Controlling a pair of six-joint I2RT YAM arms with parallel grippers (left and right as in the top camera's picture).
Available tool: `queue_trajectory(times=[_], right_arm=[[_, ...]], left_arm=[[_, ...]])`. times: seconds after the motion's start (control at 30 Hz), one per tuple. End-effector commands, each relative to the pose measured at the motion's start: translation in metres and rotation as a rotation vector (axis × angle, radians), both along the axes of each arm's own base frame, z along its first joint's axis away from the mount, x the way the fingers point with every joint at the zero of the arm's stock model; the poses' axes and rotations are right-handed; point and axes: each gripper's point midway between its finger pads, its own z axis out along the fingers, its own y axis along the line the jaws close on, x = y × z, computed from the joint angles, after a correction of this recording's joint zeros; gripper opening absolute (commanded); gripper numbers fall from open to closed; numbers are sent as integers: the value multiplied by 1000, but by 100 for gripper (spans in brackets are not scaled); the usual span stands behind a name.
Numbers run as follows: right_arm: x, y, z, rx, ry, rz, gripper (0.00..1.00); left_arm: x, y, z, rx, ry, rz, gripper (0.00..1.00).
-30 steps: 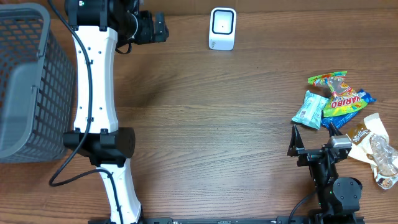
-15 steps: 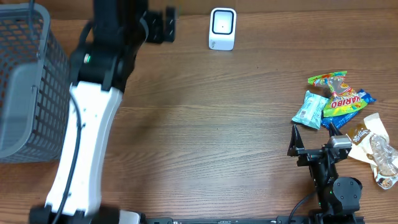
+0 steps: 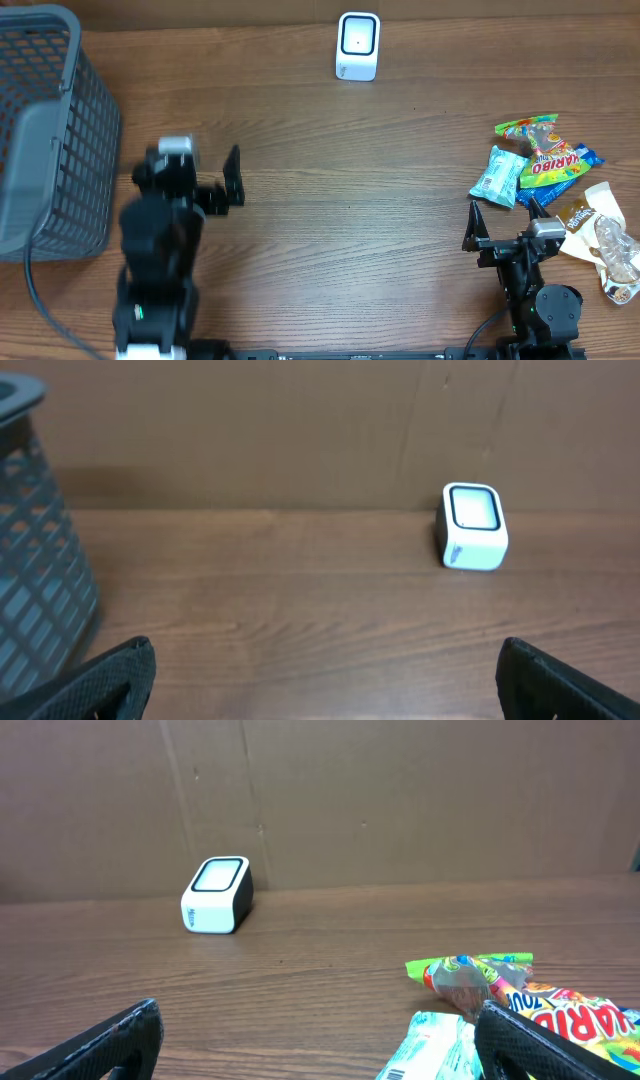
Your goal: Scan the item barcode
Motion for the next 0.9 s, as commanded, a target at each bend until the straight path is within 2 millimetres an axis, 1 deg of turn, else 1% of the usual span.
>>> queue_trajectory(times=[0.0, 0.13, 0.2, 0.3, 0.4, 0.53, 0.57, 0.6, 0.7, 0.87], right_arm=[[0, 2, -2, 2, -3, 9, 100], [0, 2, -2, 2, -3, 10, 100], [0, 2, -2, 2, -3, 10, 100], [0, 2, -2, 2, -3, 10, 100], [0, 2, -2, 2, -3, 10, 100], [0, 2, -2, 2, -3, 10, 100], [0, 2, -2, 2, -3, 10, 100], [0, 2, -2, 2, -3, 10, 100], [0, 2, -2, 2, -3, 9, 100], [0, 2, -2, 2, -3, 9, 100]], left_arm=[[-23, 7, -30, 23, -54, 32, 100], [-33, 13, -46, 25, -141, 65, 100], [-39, 22, -56, 29, -201, 118, 100], [-43, 29, -71, 29, -251, 159, 100], [-44, 30, -78, 33, -287, 162, 100], [-47, 29, -94, 90, -227, 150, 100], [-49, 30, -105, 97, -182, 150, 100], [-51, 30, -112, 103, -154, 149, 100], [-53, 30, -107, 122, -178, 145, 100], [-52, 28, -108, 120, -174, 136, 100]])
